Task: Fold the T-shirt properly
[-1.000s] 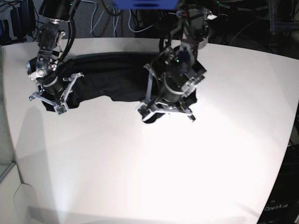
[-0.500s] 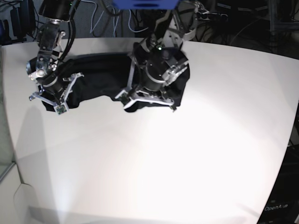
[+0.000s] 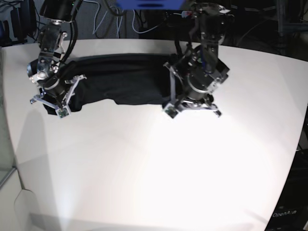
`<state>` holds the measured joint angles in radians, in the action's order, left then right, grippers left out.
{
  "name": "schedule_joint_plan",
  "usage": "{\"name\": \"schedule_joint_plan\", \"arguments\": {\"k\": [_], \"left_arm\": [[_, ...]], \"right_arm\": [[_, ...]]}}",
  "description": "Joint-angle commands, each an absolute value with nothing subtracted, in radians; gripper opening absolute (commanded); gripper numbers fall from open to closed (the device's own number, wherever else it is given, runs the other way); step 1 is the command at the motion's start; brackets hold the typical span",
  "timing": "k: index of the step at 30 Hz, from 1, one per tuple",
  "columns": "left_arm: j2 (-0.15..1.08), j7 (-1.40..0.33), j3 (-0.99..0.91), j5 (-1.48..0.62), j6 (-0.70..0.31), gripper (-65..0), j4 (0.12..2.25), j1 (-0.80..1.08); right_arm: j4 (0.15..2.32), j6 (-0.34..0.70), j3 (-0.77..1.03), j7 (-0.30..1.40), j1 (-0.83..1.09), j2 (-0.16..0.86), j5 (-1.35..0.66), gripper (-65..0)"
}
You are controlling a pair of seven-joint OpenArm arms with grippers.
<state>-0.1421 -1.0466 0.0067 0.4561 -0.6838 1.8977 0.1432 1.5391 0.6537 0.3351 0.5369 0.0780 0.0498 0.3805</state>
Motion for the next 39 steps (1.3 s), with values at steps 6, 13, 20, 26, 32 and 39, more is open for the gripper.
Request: {"name": "schedule_joint_plan", "arguments": {"k": [6,13,20,26,32,39], "left_arm": [[-0.14,-1.043,-0.156,0.463,-0.698,-65.0,1.911,0.122],[-0.14,-1.041,-0.308,0.463,-0.698,-65.0,1.903,0.074],[-0.076,-1.041,-0.352,0.461,-0.698,-65.0,1.903,0.035],[-0.07,-1.041,-0.44,0.461,-0.698,-65.0,1.857,-0.015],[-0.074,-1.043,-0.458,0.463,-0.698,-65.0,1.825,-0.012],[-0.143,-1.056,-0.429,0.47,-0.698,-65.0,1.879,0.038]], "right_arm": [[1.546,0.656,0.335,0.555,0.07,0.053,0.387,-52.9],[1.546,0.656,0.317,0.561,0.068,0.051,0.387,-52.9],[1.546,0.653,0.297,0.562,0.068,0.051,0.387,-52.9],[1.546,0.653,0.285,0.564,0.071,0.05,0.387,-52.9],[1.547,0.653,0.285,0.564,0.076,0.05,0.387,-52.9],[1.546,0.653,0.283,0.564,0.076,0.05,0.387,-52.9]]}}
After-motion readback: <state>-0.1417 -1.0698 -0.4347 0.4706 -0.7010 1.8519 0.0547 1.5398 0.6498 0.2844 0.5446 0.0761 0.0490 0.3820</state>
